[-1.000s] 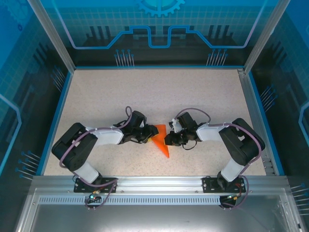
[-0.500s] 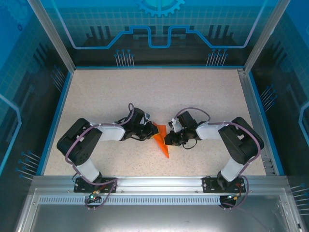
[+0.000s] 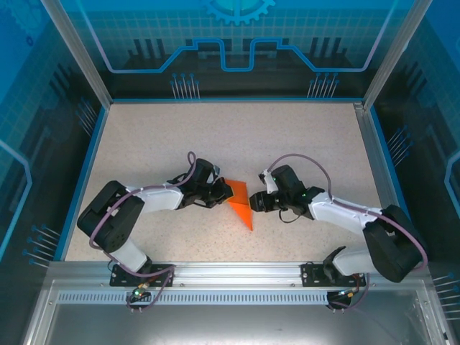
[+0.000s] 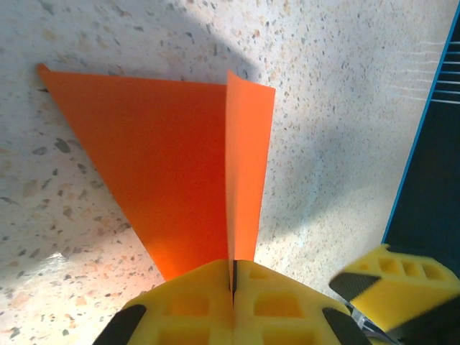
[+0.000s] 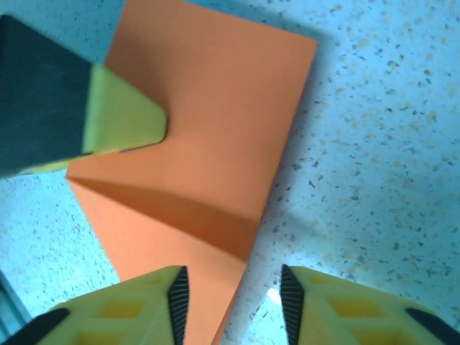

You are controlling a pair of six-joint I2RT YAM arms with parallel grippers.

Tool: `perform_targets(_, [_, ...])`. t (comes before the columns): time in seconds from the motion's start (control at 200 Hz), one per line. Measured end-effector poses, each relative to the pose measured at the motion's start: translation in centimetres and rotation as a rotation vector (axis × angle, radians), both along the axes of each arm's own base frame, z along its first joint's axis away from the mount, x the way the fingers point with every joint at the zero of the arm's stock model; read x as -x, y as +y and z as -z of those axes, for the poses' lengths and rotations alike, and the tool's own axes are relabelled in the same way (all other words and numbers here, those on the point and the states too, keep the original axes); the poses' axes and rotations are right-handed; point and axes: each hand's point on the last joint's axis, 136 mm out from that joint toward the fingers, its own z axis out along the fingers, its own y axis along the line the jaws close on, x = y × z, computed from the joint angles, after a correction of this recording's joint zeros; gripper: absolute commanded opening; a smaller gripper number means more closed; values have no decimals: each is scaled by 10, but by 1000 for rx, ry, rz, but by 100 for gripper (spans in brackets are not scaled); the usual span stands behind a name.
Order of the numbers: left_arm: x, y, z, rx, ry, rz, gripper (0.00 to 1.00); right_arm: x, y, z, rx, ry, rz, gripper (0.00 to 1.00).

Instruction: Fold a paper plane with a square sheet of paper (pick it up from the middle)

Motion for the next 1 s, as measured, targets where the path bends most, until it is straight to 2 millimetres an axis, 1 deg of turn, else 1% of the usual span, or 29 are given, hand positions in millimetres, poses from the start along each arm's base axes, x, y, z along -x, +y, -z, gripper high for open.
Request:
perform_targets(0.12, [1,3,3,-14,17,-15,0,14,14,-1,68,-100,-93,48])
perform_targets(0.26, [1,4,4,-17,24,-21,0,42,36,1,175,-241,-236,50])
perform_targets(0.335, [1,4,4,-18,26,-22,0,47,40,1,222,-300,-271,51])
perform_targets(0.38, [1,4,4,-18,27,-23,0,47,41,2,257,-338,-280,51])
perform_targets(0.48, [1,4,4,-20,31,-23,0,49,47,9,349,-392,-315,50])
perform_targets(0.61, [1,3,4,-21,32,-23,0,45,57,19,452,-434,-344,49])
perform_targets(0.72, [0,3,3,-20,31,-23,0,39,64,18,516,-481,-341,49])
perform_targets(0.845, [0,3,3,-21,31,-23,0,30,60,19,580,-518,-315,45])
perform_targets(0.93, [0,3,3,-21,31,-23,0,27,55,21,618,-529,-308,40])
perform_targets(1.0, [0,3,3,-21,31,-23,0,25,52,23,644,-537,-302,37])
